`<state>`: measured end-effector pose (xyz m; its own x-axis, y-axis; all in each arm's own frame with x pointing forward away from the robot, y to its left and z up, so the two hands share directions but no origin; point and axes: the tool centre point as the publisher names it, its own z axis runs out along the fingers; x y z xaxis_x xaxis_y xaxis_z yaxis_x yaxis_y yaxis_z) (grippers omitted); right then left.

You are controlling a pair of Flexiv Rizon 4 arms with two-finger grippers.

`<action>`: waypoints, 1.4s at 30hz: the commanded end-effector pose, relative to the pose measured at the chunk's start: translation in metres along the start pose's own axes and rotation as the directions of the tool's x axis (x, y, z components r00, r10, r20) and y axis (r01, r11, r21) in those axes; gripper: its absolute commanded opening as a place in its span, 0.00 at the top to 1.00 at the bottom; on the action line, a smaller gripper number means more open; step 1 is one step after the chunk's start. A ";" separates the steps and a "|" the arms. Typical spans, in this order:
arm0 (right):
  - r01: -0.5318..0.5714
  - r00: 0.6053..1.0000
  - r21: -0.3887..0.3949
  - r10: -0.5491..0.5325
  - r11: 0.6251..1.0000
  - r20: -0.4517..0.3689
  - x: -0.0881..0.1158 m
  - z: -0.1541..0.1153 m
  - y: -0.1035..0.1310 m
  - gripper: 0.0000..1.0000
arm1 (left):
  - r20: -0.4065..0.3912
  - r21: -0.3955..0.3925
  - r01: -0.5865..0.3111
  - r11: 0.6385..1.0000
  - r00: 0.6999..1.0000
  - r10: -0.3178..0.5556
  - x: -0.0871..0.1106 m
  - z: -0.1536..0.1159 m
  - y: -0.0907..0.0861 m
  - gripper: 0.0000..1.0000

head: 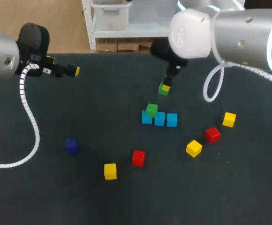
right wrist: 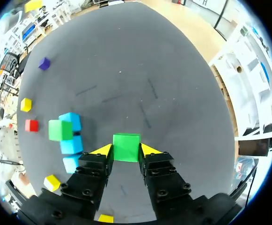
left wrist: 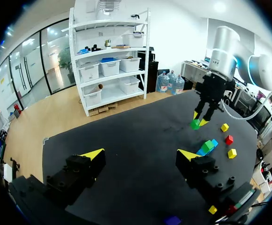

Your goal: Place the blue cubes, place green cubes on the blue cubes, place the yellow cubes on the green cubes, then place the red cubes on the yellow cubes, and place purple cube on the red cubes.

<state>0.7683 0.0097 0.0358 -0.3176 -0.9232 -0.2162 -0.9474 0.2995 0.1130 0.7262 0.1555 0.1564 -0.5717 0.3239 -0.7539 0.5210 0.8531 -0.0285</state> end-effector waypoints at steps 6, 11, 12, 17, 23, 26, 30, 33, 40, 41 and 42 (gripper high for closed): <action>0.059 0.998 -0.009 -0.059 0.998 0.037 0.029 -0.022 0.041 1.00 | 0.004 0.012 -0.002 1.000 1.000 0.002 0.001 0.000 0.003 0.00; 0.088 0.995 -0.022 -0.087 0.996 0.038 0.035 -0.018 0.059 1.00 | 0.004 0.012 -0.002 1.000 1.000 0.002 0.001 0.000 0.003 0.00; 0.093 0.995 -0.024 -0.092 0.995 0.040 0.035 -0.017 0.060 1.00 | 0.004 0.012 -0.002 1.000 1.000 0.002 0.001 0.000 0.003 0.00; 0.128 0.991 -0.040 -0.127 0.991 0.037 0.037 -0.017 0.076 1.00 | 0.004 0.012 -0.002 1.000 1.000 0.002 0.001 0.000 0.003 0.00; 0.178 0.984 -0.039 -0.177 0.983 0.034 0.039 -0.019 0.087 1.00 | 0.004 0.012 -0.002 1.000 1.000 0.002 0.001 0.000 0.003 0.00; 0.211 0.977 -0.045 -0.210 0.976 0.033 0.040 -0.017 0.090 1.00 | 0.004 0.012 -0.002 1.000 1.000 0.002 0.001 0.000 0.003 0.00; 0.254 0.967 -0.050 -0.253 0.966 0.027 0.041 -0.014 0.096 1.00 | 0.004 0.012 -0.002 1.000 1.000 0.002 0.001 0.000 0.003 0.00; 0.268 0.963 -0.055 -0.267 0.962 0.026 0.039 -0.012 0.100 1.00 | 0.004 0.012 -0.002 1.000 1.000 0.002 0.001 0.000 0.003 0.00; 0.286 0.958 -0.056 -0.285 0.957 0.025 0.035 -0.008 0.103 1.00 | 0.004 0.012 -0.002 1.000 1.000 0.002 0.001 0.000 0.003 0.00; 0.286 0.958 -0.056 -0.285 0.957 0.025 0.034 -0.008 0.102 1.00 | 0.004 0.012 -0.002 1.000 1.000 0.002 0.001 0.000 0.003 0.00; 0.286 0.958 -0.057 -0.285 0.957 0.025 0.034 -0.008 0.102 1.00 | 0.004 0.012 -0.002 1.000 1.000 0.002 0.001 0.000 0.003 0.00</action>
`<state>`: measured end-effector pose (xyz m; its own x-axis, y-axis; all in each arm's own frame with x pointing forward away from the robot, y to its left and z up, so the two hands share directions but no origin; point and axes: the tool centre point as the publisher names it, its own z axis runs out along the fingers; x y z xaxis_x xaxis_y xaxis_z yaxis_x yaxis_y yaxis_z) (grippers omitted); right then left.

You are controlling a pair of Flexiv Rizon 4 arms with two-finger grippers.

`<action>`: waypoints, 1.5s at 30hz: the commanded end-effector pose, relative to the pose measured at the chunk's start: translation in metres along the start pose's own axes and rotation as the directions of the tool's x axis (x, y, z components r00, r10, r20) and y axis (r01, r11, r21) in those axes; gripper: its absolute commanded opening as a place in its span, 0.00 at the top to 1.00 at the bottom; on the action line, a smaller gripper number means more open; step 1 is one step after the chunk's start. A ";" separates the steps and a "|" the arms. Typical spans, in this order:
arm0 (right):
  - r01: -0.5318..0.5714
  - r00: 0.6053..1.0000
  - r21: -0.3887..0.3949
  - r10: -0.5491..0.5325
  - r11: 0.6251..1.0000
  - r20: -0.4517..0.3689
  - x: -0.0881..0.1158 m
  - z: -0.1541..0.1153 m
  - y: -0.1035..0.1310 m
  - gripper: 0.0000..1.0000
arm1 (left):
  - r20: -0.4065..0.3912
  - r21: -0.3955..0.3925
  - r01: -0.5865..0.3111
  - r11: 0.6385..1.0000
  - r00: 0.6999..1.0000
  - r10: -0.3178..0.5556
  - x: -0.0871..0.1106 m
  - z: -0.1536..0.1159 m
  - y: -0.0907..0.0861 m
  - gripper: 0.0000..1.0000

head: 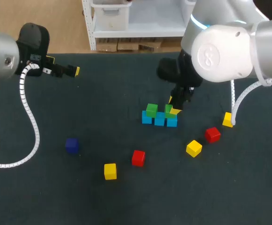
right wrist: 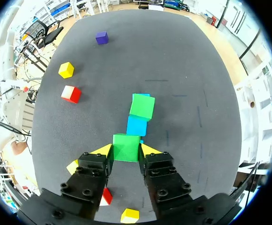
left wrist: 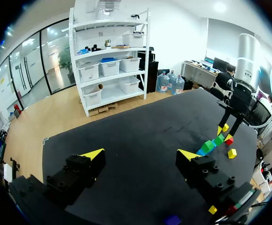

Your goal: Place the blue cubes, place green cubes on the blue cubes, place the yellow cubes on the green cubes, then place the red cubes on the yellow cubes, and place purple cube on the red cubes.

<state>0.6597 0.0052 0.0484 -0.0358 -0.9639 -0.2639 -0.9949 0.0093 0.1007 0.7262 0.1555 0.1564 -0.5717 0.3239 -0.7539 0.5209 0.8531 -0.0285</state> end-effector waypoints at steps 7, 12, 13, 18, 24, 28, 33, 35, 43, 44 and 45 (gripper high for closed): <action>-0.001 1.000 0.001 0.001 1.000 -0.015 -0.003 0.006 -0.001 1.00 | 0.004 0.012 -0.002 1.000 1.000 0.002 0.001 0.000 0.003 0.00; -0.008 1.000 -0.006 0.008 1.000 -0.024 -0.001 0.009 -0.001 1.00 | 0.004 0.012 -0.002 1.000 1.000 0.002 0.001 0.000 0.003 0.00; -0.009 1.000 -0.006 0.008 1.000 -0.026 0.000 0.010 -0.001 1.00 | 0.004 0.012 -0.002 1.000 1.000 0.002 0.001 0.000 0.003 0.00; -0.021 0.999 0.002 0.021 1.000 -0.034 0.000 0.012 -0.005 1.00 | 0.004 0.012 -0.002 1.000 1.000 0.002 0.001 0.000 0.003 0.00; -0.025 0.999 0.008 0.025 1.000 -0.040 0.000 0.013 -0.006 0.97 | 0.004 0.012 -0.002 1.000 1.000 0.002 0.001 0.000 0.003 0.00; -0.026 0.999 0.008 0.026 1.000 -0.039 -0.001 0.013 -0.007 0.91 | 0.004 0.012 -0.002 1.000 1.000 0.002 0.001 0.000 0.003 0.00; -0.025 0.999 0.010 0.025 1.000 -0.043 -0.002 0.013 -0.007 0.84 | 0.004 0.012 -0.002 1.000 1.000 0.002 0.001 0.000 0.003 0.00; -0.023 0.999 0.011 0.024 1.000 -0.044 -0.002 0.013 -0.007 0.81 | 0.004 0.012 -0.002 1.000 1.000 0.002 0.001 0.000 0.003 0.00; -0.021 0.999 0.008 0.022 1.000 -0.045 -0.001 0.014 -0.005 0.76 | 0.004 0.012 -0.002 1.000 1.000 0.002 0.001 0.000 0.003 0.00; -0.021 0.999 0.009 0.022 1.000 -0.045 -0.001 0.014 -0.005 0.73 | 0.004 0.012 -0.002 1.000 1.000 0.002 0.001 0.000 0.003 0.00; -0.021 0.999 0.009 0.022 1.000 -0.046 -0.001 0.014 -0.005 0.70 | 0.004 0.012 -0.002 1.000 1.000 0.002 0.001 0.000 0.003 0.00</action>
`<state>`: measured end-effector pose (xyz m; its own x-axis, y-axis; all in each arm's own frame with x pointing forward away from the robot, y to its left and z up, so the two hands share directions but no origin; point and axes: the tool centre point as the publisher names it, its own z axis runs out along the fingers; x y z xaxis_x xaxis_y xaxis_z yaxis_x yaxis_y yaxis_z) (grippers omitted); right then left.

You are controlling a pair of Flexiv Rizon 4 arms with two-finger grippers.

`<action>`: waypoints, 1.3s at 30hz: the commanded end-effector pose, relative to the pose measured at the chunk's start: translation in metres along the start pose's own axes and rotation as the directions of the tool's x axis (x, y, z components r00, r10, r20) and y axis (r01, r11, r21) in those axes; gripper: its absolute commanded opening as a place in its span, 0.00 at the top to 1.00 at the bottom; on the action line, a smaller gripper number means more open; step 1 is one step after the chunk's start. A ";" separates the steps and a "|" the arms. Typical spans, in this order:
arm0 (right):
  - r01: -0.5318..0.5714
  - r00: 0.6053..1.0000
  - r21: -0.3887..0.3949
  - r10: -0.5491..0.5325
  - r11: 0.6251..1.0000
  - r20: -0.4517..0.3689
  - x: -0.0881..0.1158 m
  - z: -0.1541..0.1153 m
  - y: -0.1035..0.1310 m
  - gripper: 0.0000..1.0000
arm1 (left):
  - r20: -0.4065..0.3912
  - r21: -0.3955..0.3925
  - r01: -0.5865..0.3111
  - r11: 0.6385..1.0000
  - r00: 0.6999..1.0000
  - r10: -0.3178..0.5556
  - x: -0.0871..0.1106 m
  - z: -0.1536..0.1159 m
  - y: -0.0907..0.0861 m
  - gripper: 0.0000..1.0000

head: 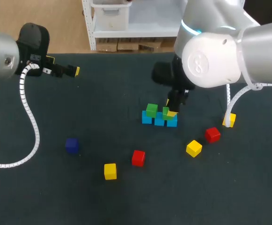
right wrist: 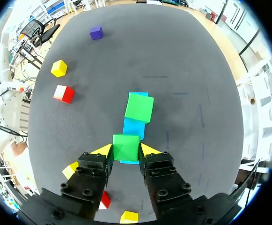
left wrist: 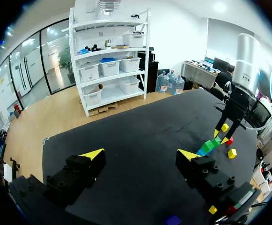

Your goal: Place the blue cubes, place green cubes on the blue cubes, place the yellow cubes on the green cubes, then place the red cubes on the yellow cubes, and place purple cube on the red cubes.

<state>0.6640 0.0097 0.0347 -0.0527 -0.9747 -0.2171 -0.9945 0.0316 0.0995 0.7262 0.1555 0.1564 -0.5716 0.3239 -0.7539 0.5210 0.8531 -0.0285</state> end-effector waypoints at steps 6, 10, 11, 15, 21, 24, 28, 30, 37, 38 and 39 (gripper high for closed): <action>-0.005 1.000 0.006 0.005 1.000 0.002 0.001 -0.001 -0.001 0.67 | 0.004 0.012 -0.002 1.000 1.000 0.002 0.001 0.000 0.003 0.00; -0.012 1.000 0.012 0.012 1.000 0.005 0.001 -0.001 -0.004 0.64 | 0.004 0.012 -0.002 1.000 1.000 0.002 0.001 0.000 0.003 0.00; -0.014 1.000 0.014 0.014 1.000 0.005 0.001 -0.001 -0.004 0.64 | 0.004 0.012 -0.002 1.000 1.000 0.002 0.001 0.000 0.003 0.00; -0.017 1.000 0.016 0.016 1.000 0.004 0.001 0.000 -0.005 0.62 | 0.004 0.012 -0.002 1.000 1.000 0.002 0.001 0.000 0.003 0.00; -0.008 1.000 0.008 0.008 1.000 0.001 0.001 -0.001 -0.003 0.64 | 0.004 0.012 -0.002 1.000 1.000 0.002 0.001 0.000 0.003 0.00; -0.006 1.000 0.007 0.006 1.000 0.001 0.001 0.000 -0.002 0.65 | 0.004 0.012 -0.002 1.000 1.000 0.002 0.001 0.000 0.003 0.00; -0.002 1.000 0.007 0.002 1.000 0.001 0.001 0.000 -0.002 0.65 | 0.004 0.012 -0.002 1.000 1.000 0.002 0.001 0.000 0.003 0.00; -0.002 1.000 0.009 0.001 1.000 0.002 0.000 0.000 -0.002 0.64 | 0.004 0.012 -0.002 1.000 1.000 0.002 0.001 0.000 0.003 0.00; -0.005 1.000 0.021 0.005 1.000 0.002 -0.001 0.003 -0.005 0.64 | 0.004 0.012 -0.002 1.000 1.000 0.002 0.001 0.000 0.003 0.00; -0.005 1.000 0.021 0.005 1.000 0.001 -0.001 0.003 -0.005 0.64 | 0.004 0.012 -0.002 1.000 1.000 0.002 0.001 0.000 0.003 0.00; -0.005 1.000 0.020 0.005 1.000 0.000 -0.001 0.004 -0.005 0.65 | 0.004 0.012 -0.002 1.000 1.000 0.002 0.001 0.000 0.003 0.00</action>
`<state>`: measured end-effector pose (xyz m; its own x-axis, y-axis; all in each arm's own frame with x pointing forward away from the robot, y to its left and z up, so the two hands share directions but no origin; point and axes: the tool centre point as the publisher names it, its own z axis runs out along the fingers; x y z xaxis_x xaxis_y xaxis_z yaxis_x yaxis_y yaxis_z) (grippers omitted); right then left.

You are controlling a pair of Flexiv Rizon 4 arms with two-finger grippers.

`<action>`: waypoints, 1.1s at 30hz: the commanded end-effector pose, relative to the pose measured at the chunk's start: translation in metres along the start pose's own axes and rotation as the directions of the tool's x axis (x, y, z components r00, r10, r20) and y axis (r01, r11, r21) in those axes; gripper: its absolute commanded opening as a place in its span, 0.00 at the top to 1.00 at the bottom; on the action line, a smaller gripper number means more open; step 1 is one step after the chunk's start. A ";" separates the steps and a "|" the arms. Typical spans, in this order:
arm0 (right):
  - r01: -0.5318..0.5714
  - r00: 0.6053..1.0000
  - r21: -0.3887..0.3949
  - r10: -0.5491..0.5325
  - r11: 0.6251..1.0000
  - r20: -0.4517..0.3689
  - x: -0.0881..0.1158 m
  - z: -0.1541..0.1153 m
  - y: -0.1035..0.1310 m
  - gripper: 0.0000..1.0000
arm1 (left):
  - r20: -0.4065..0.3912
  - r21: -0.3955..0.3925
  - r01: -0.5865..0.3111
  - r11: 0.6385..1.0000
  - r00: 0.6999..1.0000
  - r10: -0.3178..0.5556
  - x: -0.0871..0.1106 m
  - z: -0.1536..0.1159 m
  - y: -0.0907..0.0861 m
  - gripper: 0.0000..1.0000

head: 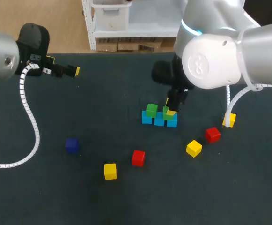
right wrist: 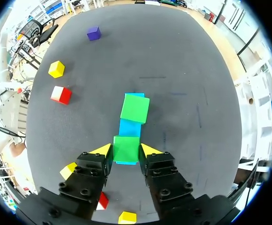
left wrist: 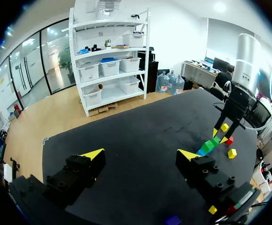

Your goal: Place the blue cubes, place green cubes on the blue cubes, place the yellow cubes on the green cubes, then place the red cubes on the yellow cubes, and place purple cube on the red cubes.

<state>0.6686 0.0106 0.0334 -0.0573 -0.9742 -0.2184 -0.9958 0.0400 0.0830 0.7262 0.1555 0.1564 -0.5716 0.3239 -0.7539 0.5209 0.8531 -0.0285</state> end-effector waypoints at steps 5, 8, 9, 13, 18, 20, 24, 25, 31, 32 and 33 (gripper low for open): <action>-0.001 1.000 0.000 0.001 1.000 0.000 -0.001 0.003 0.001 0.64 | 0.004 0.012 -0.002 1.000 1.000 0.002 0.001 0.000 0.003 0.00; -0.002 1.000 0.003 0.002 1.000 0.001 -0.001 0.003 0.000 0.61 | 0.004 0.012 -0.002 1.000 1.000 0.002 0.001 0.000 0.003 0.00; -0.004 1.000 0.008 0.004 1.000 0.003 -0.002 0.003 0.000 0.60 | 0.004 0.012 -0.002 1.000 1.000 0.002 0.001 0.000 0.003 0.00; -0.008 1.000 0.013 0.008 1.000 0.004 -0.002 0.004 -0.001 0.56 | 0.004 0.012 -0.002 1.000 1.000 0.002 0.001 0.000 0.003 0.00; -0.008 1.000 0.017 0.008 1.000 0.005 -0.003 0.003 -0.001 0.54 | 0.004 0.012 -0.002 1.000 1.000 0.002 0.001 0.000 0.003 0.00; -0.009 1.000 0.020 0.009 1.000 0.005 -0.003 0.004 -0.002 0.55 | 0.004 0.012 -0.002 1.000 1.000 0.002 0.001 0.000 0.003 0.00; -0.011 1.000 0.024 0.011 1.000 0.005 -0.004 0.005 -0.002 0.57 | 0.004 0.012 -0.002 1.000 1.000 0.002 0.001 0.000 0.003 0.00; -0.012 1.000 0.025 0.011 1.000 0.005 -0.004 0.006 -0.002 0.58 | 0.004 0.012 -0.002 1.000 1.000 0.002 0.001 0.000 0.003 0.00; -0.016 1.000 0.024 0.016 1.000 0.003 -0.006 0.008 -0.003 0.62 | 0.004 0.012 -0.002 1.000 1.000 0.002 0.001 0.000 0.003 0.00; -0.016 1.000 0.024 0.016 1.000 0.003 -0.006 0.008 -0.003 0.63 | 0.004 0.012 -0.002 1.000 1.000 0.002 0.001 0.000 0.003 0.00; -0.015 1.000 0.024 0.015 1.000 0.002 -0.006 0.008 -0.003 0.63 | 0.004 0.012 -0.002 1.000 1.000 0.002 0.001 0.000 0.003 0.00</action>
<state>0.6710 0.0170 0.0278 -0.0723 -0.9727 -0.2205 -0.9962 0.0595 0.0641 0.7262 0.1555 0.1564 -0.5716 0.3239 -0.7539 0.5209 0.8531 -0.0285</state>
